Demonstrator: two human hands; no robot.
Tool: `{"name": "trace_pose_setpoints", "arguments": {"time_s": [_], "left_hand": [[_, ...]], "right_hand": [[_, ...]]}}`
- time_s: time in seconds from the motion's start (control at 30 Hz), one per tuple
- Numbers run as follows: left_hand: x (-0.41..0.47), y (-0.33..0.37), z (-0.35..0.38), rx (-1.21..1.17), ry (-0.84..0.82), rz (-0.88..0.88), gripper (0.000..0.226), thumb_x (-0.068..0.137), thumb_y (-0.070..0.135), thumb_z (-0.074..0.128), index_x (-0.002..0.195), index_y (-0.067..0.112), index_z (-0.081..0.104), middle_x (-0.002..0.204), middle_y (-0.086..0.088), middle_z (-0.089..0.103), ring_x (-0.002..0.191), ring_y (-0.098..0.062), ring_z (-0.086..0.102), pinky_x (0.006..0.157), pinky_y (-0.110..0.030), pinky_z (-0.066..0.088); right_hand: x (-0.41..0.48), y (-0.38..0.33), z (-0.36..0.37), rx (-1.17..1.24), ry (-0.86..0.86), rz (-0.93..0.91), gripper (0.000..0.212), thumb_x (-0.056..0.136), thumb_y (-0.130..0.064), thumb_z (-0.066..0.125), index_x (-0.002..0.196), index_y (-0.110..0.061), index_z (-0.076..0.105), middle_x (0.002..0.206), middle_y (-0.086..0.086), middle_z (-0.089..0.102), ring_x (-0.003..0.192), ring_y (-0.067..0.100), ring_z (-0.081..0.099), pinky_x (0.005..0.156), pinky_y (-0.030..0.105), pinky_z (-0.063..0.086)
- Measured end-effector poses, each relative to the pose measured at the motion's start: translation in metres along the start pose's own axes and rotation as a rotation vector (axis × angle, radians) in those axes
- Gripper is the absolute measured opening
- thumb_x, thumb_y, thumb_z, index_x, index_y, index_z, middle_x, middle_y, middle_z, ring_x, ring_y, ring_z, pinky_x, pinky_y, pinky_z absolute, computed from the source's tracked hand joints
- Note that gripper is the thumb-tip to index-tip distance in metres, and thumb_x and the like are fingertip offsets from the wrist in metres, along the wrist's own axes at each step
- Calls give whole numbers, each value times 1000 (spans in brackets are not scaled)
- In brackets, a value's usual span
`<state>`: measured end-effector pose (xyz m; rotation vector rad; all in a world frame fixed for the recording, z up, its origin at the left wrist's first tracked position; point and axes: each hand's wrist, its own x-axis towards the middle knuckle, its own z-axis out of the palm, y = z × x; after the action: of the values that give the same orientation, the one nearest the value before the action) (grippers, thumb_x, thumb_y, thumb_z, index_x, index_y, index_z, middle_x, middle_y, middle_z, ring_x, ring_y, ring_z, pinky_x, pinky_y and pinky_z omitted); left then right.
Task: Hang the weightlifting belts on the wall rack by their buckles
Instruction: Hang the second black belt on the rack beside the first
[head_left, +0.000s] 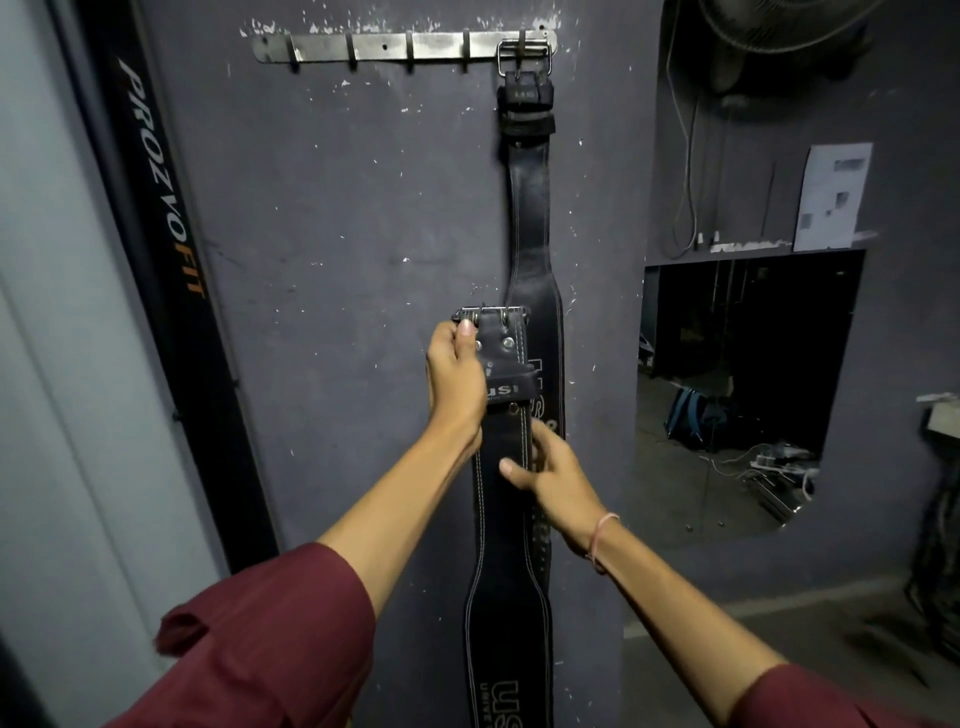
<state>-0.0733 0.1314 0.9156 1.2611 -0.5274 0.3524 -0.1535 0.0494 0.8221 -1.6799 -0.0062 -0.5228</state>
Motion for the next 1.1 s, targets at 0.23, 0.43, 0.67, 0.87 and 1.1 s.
{"name": "trace_pose_setpoints", "arguments": {"time_s": [0.23,0.43,0.67,0.87,1.1], "left_hand": [[-11,-9,-5,36,-89,108,24,105,19,40,82,15,44,73,5,46,68,-9,40,65,-27,37],[-11,-10,-11,-31,-101,39,8,104,17,45,112,17,46,89,7,59,78,1,56,72,-12,45],[-6,-11,-24,-72,-127,84,36,105,16,41,141,17,43,110,-6,67,101,-17,65,94,-34,52],[-2,-4,-37,-68,-89,162,43,105,12,41,146,26,38,93,5,67,81,3,62,78,-12,49],[9,-7,-52,-84,-55,129,14,105,13,42,118,16,45,90,3,63,79,-3,58,68,-12,46]], "right_hand": [[44,-91,-3,132,234,-174,42,101,-26,52,140,-15,39,106,-6,62,91,-5,63,85,10,49],[57,-94,7,45,364,-226,31,101,-14,51,132,-13,50,113,8,62,103,15,61,96,32,51],[58,-99,27,12,405,-331,25,96,-3,48,116,-14,57,111,8,69,102,19,66,98,45,52],[56,-101,50,-59,505,-468,29,98,-11,47,120,-30,50,89,21,65,81,35,64,75,46,55],[62,-98,60,-47,450,-471,12,98,-16,53,110,-19,55,95,3,67,85,22,66,81,43,56]]}}
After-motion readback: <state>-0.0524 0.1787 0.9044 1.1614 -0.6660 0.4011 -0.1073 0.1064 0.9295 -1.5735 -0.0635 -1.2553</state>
